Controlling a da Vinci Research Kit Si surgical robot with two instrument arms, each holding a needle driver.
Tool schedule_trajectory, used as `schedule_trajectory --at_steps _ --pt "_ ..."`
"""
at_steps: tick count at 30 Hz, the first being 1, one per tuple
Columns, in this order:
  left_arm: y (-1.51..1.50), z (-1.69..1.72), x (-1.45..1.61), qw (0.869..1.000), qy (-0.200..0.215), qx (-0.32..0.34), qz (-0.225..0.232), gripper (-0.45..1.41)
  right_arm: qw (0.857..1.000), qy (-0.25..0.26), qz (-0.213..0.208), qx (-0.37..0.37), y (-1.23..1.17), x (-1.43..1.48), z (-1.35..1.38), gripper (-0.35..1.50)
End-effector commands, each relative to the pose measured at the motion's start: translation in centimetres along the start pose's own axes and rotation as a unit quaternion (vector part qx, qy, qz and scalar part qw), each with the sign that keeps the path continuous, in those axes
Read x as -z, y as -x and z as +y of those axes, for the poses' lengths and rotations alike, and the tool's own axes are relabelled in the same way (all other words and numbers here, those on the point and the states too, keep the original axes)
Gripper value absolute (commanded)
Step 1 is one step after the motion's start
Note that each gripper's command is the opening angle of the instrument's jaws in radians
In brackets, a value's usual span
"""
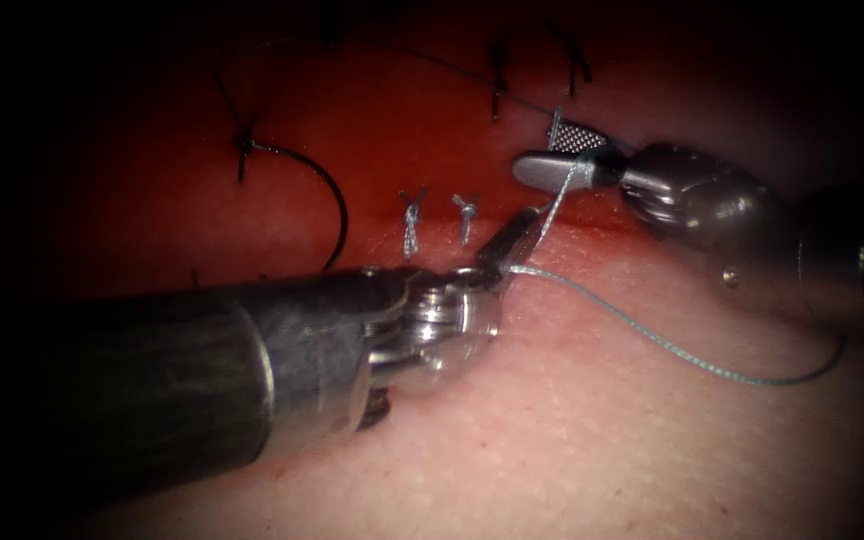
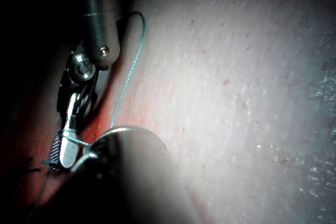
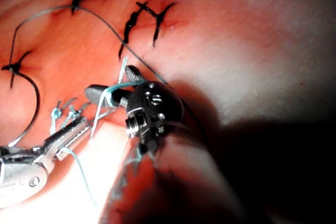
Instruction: Wound Closure
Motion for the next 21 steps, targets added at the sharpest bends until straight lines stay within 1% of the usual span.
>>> schedule_trajectory --at_steps 1,5,6,7,8,9,10,11,16,19,20,21 --pt "-0.03 0.00 -0.08 1.000 -0.001 0.003 0.001 -0.45 1.000 -0.010 -0.006 -0.007 0.04 -0.18 -0.06 1.13" --pt "-0.03 0.00 -0.08 1.000 0.000 0.003 0.002 -0.45 1.000 -0.012 -0.009 -0.008 0.05 -0.23 -0.10 1.13" --pt "-0.03 0.00 -0.07 1.000 0.000 0.000 0.003 -0.45 1.000 -0.013 -0.012 -0.008 0.05 -0.23 -0.12 1.08" --pt "-0.03 0.00 -0.07 1.000 0.002 0.000 0.005 -0.45 1.000 -0.013 -0.013 -0.008 0.06 -0.23 -0.14 0.91" --pt "-0.03 0.00 -0.07 1.000 0.002 0.000 0.005 -0.45 1.000 -0.013 -0.013 -0.008 0.06 -0.23 -0.14 0.91" --pt "-0.03 0.00 -0.08 1.000 0.002 0.000 0.004 -0.45 1.000 -0.010 -0.014 -0.008 0.07 -0.20 -0.15 0.00" --pt "-0.03 0.00 -0.08 1.000 0.002 0.000 0.004 -0.45 1.000 -0.010 -0.014 -0.008 0.07 -0.20 -0.15 0.00" --pt "-0.03 0.00 -0.08 1.000 0.002 0.000 0.004 -0.45 1.000 0.004 -0.012 -0.008 0.08 -0.16 -0.17 -0.35" --pt "0.01 -0.03 -0.08 1.000 0.003 0.001 0.004 -0.45 1.000 0.017 0.000 -0.013 0.06 -0.08 -0.27 -0.35" --pt "0.09 -0.10 -0.08 1.000 0.007 0.004 0.005 -0.45 0.999 0.013 0.027 0.041 -0.02 0.08 -0.44 -0.35" --pt "0.09 -0.10 -0.08 1.000 0.007 0.004 0.005 -0.45 0.999 0.013 0.027 0.041 -0.02 0.08 -0.44 -0.35" --pt "0.15 -0.16 -0.09 1.000 0.009 0.006 0.006 -0.45 0.998 0.014 0.036 0.057 -0.04 0.16 -0.52 -0.35"
